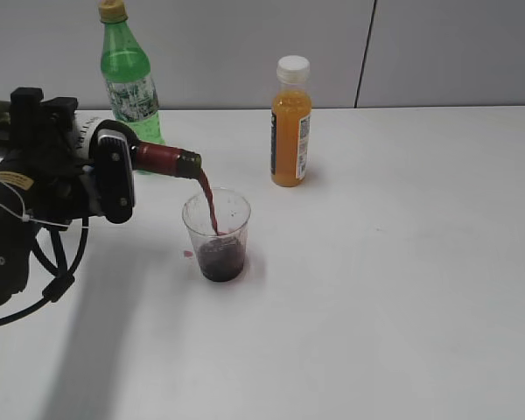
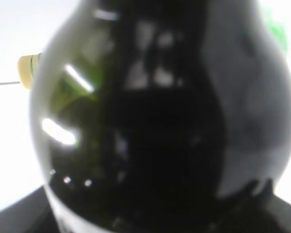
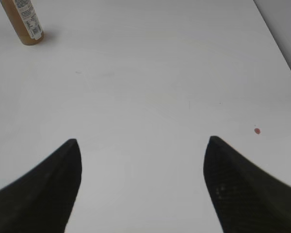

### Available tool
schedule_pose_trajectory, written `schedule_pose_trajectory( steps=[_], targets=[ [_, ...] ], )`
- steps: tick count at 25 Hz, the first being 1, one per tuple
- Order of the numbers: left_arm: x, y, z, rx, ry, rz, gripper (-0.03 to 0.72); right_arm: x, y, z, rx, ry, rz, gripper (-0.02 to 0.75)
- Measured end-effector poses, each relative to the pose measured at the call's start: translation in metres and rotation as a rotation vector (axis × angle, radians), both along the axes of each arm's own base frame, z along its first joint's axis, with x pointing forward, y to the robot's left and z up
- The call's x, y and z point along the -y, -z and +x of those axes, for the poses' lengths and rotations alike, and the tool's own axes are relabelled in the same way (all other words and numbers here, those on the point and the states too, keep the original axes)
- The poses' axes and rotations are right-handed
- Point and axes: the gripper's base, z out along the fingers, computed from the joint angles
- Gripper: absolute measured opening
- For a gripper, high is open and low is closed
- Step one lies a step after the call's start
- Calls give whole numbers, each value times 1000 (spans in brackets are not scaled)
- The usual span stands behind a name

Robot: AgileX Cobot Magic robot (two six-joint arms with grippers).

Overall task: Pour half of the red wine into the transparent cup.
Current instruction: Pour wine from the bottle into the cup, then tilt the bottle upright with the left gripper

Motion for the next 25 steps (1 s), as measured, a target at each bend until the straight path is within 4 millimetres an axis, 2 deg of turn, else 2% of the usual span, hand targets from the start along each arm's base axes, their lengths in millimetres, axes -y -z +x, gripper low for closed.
schedule_pose_trajectory(
  steps=[25],
  targets=[
    [-1, -1, 2, 2, -20, 13, 549, 0, 0, 0, 0, 0, 0, 590]
  ],
)
